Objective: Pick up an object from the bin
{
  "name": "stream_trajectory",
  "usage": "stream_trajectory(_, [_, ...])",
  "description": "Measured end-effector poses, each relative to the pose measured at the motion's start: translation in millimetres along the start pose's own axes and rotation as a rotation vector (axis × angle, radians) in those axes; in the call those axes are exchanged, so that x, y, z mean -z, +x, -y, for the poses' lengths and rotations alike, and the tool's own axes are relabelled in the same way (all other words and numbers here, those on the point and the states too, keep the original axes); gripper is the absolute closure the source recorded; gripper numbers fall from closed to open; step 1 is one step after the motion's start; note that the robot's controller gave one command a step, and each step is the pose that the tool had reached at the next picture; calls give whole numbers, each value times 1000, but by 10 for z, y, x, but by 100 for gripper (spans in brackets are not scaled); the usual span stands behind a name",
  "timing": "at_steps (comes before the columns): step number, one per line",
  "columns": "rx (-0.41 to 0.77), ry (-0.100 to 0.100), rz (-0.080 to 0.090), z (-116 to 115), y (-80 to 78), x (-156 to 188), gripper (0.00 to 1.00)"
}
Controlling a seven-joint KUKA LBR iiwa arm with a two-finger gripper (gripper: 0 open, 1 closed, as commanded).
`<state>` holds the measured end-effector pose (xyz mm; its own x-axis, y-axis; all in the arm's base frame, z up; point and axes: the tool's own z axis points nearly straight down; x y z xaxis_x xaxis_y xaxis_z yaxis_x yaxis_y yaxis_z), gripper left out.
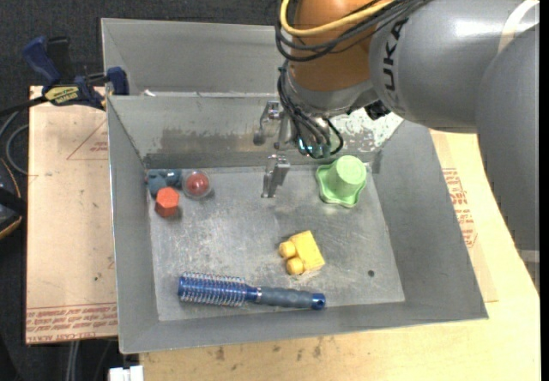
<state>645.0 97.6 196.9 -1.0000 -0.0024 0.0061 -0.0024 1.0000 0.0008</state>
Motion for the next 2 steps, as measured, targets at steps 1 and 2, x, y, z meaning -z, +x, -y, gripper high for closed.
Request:
stream_trajectory(1, [88,1,-4,-150,1086,-693,0])
stream_trajectory(2, [272,1,3,-272,1619,-861,0])
